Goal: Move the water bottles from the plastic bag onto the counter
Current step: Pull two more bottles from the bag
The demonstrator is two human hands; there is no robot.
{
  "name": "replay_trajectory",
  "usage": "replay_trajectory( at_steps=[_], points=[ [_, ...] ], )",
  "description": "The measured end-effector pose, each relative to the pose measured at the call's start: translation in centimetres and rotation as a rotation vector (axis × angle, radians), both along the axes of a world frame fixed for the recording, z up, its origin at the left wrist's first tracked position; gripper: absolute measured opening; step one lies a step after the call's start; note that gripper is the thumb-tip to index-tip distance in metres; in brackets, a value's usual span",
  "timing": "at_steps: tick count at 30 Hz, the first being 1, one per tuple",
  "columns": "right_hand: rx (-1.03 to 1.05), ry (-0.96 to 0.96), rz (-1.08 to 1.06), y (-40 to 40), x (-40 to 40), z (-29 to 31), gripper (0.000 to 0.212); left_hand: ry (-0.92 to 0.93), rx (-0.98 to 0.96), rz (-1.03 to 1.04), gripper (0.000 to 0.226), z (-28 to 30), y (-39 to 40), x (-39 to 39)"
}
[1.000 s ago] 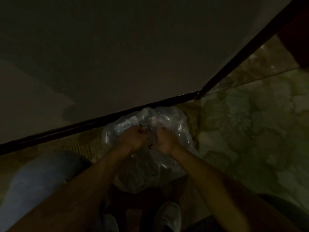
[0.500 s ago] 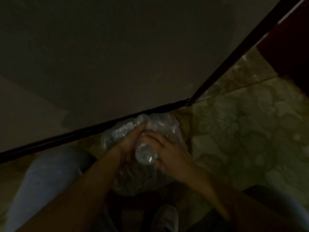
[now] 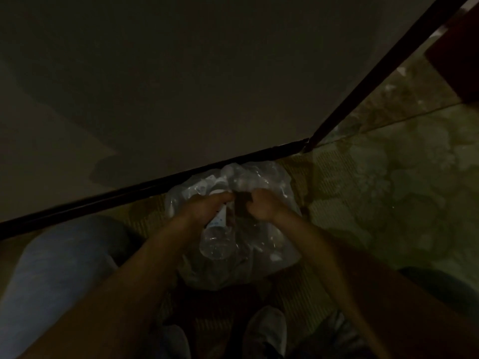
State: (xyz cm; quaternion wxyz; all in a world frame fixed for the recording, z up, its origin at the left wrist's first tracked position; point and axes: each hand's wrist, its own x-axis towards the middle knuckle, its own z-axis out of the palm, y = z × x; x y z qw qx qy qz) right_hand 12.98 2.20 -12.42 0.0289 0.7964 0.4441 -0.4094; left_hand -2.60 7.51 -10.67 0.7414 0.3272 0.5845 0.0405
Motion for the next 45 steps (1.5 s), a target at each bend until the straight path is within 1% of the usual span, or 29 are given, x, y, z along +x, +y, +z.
replay_trajectory(
  at_steps=[1, 2, 4, 6, 7, 8, 10, 12, 13, 15, 17, 19, 20, 22, 23, 25, 28, 30, 32, 33, 36, 38, 40, 43, 45],
  points=[
    [-0.023, -0.030, 0.005, 0.2, 0.3, -0.9, 0.039, 0.023, -0.001, -0.006, 0.054, -0.1, -0.2, 0.0],
    [-0.038, -0.045, 0.006, 0.3, 0.5, -2.0, 0.044, 0.045, -0.006, -0.014, 0.050, -0.4, -0.2, 0.0],
    [-0.066, -0.076, -0.018, 0.5, 0.4, -4.5, 0.056, 0.069, 0.006, -0.035, 0.054, -1.0, -0.5, 0.0],
    [-0.076, -0.179, -0.094, 0.7, 0.4, -6.6, 0.070, 0.058, 0.005, -0.022, 0.065, -1.6, -0.8, -0.1],
    [-0.055, -0.209, -0.163, 0.9, 0.7, -7.5, 0.071, 0.055, 0.005, -0.021, 0.067, -2.0, -0.9, -0.2],
    [-0.024, -0.195, -0.243, 0.9, 1.0, -7.9, 0.066, 0.048, 0.008, -0.025, 0.069, -2.3, -1.1, -0.2],
    [0.006, -0.107, -0.382, 1.0, 1.5, -8.5, 0.053, 0.049, 0.031, -0.046, 0.073, -2.5, -1.4, -0.1],
    [-0.011, -0.053, -0.369, 0.5, 1.3, -9.2, 0.052, 0.065, 0.063, -0.079, 0.072, -2.3, -1.6, 0.1],
    [-0.007, -0.057, -0.337, 0.2, 1.0, -9.7, 0.054, 0.070, 0.070, -0.085, 0.079, -2.1, -1.7, 0.1],
    [0.016, -0.034, -0.312, -0.2, 0.2, -10.2, 0.053, 0.070, 0.063, -0.094, 0.100, -2.0, -1.7, 0.0],
    [0.020, -0.044, -0.258, -0.1, -0.1, -9.9, 0.050, 0.054, 0.067, -0.093, 0.108, -1.9, -1.8, 0.0],
    [0.020, -0.087, -0.139, 0.2, 0.1, -8.8, 0.048, 0.060, 0.102, -0.096, 0.104, -1.5, -1.8, 0.1],
    [0.017, -0.088, -0.051, 0.4, 0.3, -8.1, 0.050, 0.063, 0.118, -0.091, 0.097, -1.3, -1.8, 0.3],
    [0.032, 0.032, 0.086, 0.7, 0.6, -5.9, 0.068, 0.072, 0.120, -0.075, 0.070, -1.0, -1.8, 0.7],
    [0.022, 0.117, 0.111, 1.0, 0.8, -4.9, 0.077, 0.078, 0.114, -0.067, 0.060, -1.0, -1.8, 0.9],
    [0.002, 0.187, 0.159, 1.4, 1.3, -3.3, 0.080, 0.089, 0.109, -0.052, 0.055, -0.9, -1.7, 1.3],
    [-0.022, 0.122, 0.221, 1.4, 1.6, -1.4, 0.084, 0.069, 0.101, 0.028, 0.041, -0.4, -1.4, 1.9],
    [-0.008, 0.064, 0.224, 0.8, 1.8, -0.1, 0.087, 0.053, 0.069, 0.053, 0.043, 0.4, -1.3, 1.7],
    [0.057, 0.010, 0.191, 0.0, 1.5, 1.9, 0.093, 0.003, 0.015, 0.048, 0.056, 1.7, -1.4, 1.1],
    [0.103, -0.013, 0.154, -0.5, 1.2, 3.2, 0.094, -0.030, -0.028, 0.061, 0.059, 2.5, -1.6, 0.7],
    [0.181, -0.080, -0.005, -2.3, 0.3, 7.7, 0.088, -0.092, -0.113, 0.138, 0.044, 6.3, -2.6, -0.3],
    [0.188, -0.072, -0.202, -3.7, 0.0, 10.8, 0.086, -0.119, -0.136, 0.169, 0.042, 9.3, -3.4, -0.7],
    [0.200, 0.026, -0.472, -4.6, -0.2, 13.8, 0.085, -0.120, -0.128, 0.199, 0.042, 12.3, -3.9, -1.0],
    [0.254, 0.230, -0.932, -5.7, -1.0, 18.3, 0.079, -0.108, -0.131, 0.224, 0.040, 17.2, -4.3, -1.6],
    [0.229, 0.357, -1.154, -6.4, -1.9, 21.8, 0.081, -0.105, -0.150, 0.222, 0.039, 21.0, -4.5, -2.0]
  ],
)
